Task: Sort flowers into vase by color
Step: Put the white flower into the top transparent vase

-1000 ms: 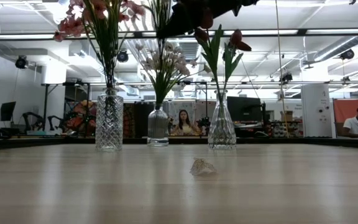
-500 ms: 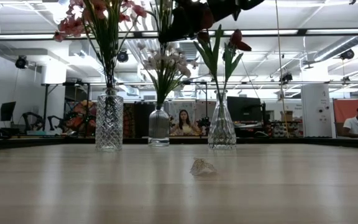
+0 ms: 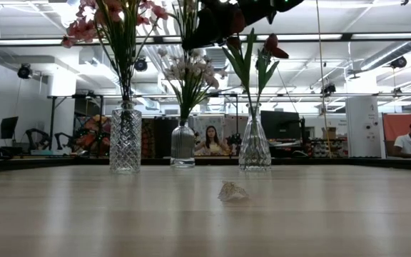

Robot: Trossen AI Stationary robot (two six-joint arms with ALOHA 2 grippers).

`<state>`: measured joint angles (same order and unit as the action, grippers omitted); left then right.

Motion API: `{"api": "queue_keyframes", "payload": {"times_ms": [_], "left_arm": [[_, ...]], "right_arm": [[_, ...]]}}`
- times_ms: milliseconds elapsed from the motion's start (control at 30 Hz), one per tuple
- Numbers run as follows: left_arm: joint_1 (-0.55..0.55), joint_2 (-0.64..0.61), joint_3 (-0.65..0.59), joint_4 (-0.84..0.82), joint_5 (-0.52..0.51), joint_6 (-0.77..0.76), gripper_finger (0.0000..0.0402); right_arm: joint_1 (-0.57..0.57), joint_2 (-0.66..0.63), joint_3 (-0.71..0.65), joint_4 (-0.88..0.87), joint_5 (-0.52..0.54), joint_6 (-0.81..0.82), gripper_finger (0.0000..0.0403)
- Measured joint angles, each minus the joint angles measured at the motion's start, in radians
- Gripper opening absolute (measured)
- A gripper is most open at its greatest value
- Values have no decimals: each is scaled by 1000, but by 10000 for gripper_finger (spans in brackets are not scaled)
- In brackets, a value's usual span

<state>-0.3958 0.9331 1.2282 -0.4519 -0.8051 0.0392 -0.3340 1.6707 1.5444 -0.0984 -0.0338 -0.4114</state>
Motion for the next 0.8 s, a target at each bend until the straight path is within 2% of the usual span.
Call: {"api": "queue_keyframes", "payload": {"times_ms": [300, 800], "left_arm": [[0, -25, 0, -13, -1, 4, 0], [0, -30, 0, -37, -1, 4, 0]], "right_arm": [[2, 0, 0, 6, -1, 72, 18], [0, 1, -5, 22, -1, 94, 18]]}}
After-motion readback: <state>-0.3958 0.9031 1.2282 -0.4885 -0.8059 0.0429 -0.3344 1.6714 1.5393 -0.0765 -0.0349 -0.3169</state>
